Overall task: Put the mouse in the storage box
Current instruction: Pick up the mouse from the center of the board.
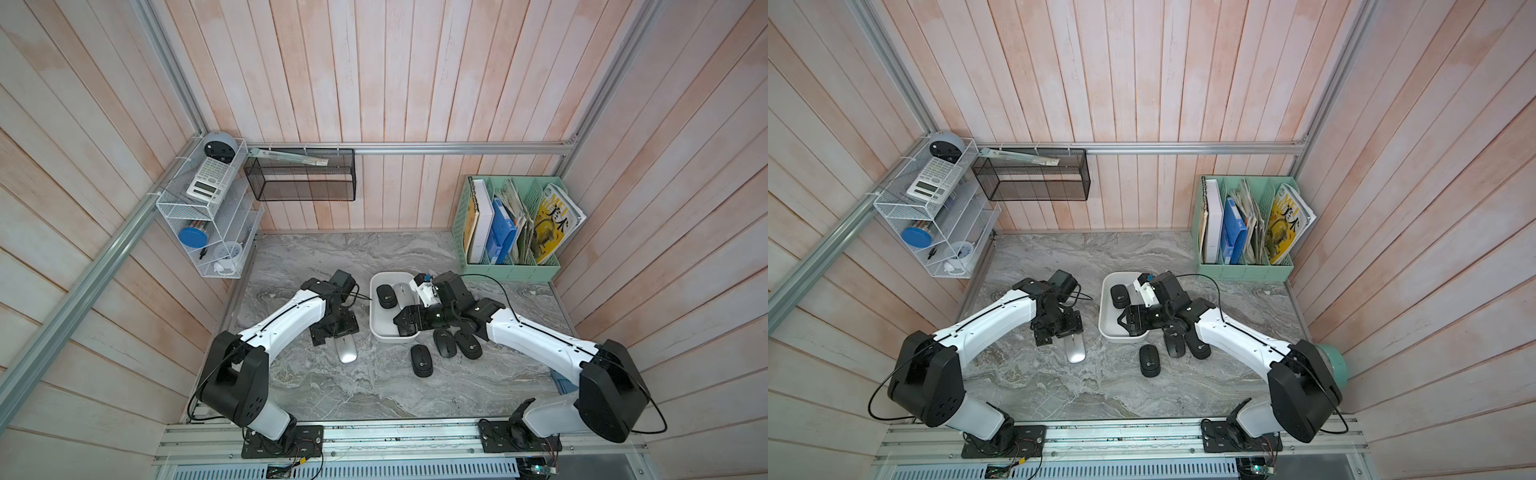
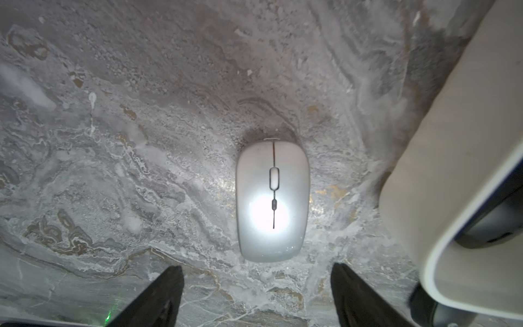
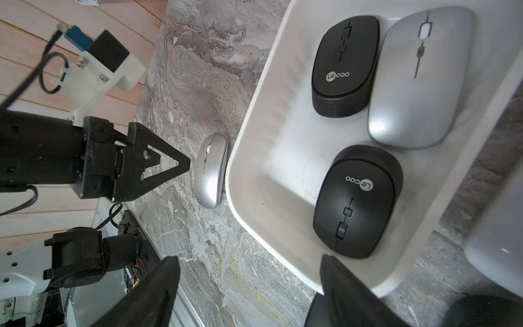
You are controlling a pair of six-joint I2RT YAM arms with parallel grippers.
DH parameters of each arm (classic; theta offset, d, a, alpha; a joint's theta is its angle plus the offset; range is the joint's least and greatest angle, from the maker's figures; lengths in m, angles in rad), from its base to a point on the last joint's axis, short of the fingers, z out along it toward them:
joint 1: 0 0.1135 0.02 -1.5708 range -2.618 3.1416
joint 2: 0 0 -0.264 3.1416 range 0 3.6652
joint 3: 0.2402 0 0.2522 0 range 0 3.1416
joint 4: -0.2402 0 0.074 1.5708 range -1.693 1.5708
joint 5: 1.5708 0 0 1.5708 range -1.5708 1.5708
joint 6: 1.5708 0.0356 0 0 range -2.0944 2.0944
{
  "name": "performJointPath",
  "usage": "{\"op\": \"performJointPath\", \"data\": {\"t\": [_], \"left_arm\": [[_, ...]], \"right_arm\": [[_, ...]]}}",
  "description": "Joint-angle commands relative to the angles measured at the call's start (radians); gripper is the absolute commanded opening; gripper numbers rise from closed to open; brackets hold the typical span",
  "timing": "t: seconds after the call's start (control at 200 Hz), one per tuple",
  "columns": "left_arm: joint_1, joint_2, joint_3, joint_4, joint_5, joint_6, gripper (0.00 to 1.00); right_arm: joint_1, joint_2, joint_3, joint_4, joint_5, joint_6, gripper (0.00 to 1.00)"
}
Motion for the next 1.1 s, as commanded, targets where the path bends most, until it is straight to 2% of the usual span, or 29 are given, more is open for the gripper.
{"op": "performJointPath", "data": {"t": [0.0, 0.33, 0.69, 0.865, 1.095], "left_arm": [[-0.003, 0.026, -0.029, 0.049, 0.018, 0.018, 0.88], [-0.006, 0.092, -0.079, 0.166, 0.088, -0.013, 0.89], [-0.043, 0.174, -0.076, 0.176, 0.053, -0.065, 0.89], [-0.048, 0.175, -0.094, 0.179, 0.032, -0.084, 0.83], [-0.049, 0.137, -0.125, 0.197, 0.017, -0.092, 0.72]], "right_arm": [[0.013, 0.006, 0.022, 0.008, -0.014, -0.018, 0.84], [0.019, 0.008, 0.0, 0.018, -0.008, -0.006, 0.85], [0.019, 0.013, 0.0, 0.02, 0.0, -0.004, 0.85], [0.031, 0.039, -0.002, 0.039, -0.044, -0.004, 0.83], [0.132, 0.147, 0.025, 0.109, -0.091, 0.018, 0.81]]}}
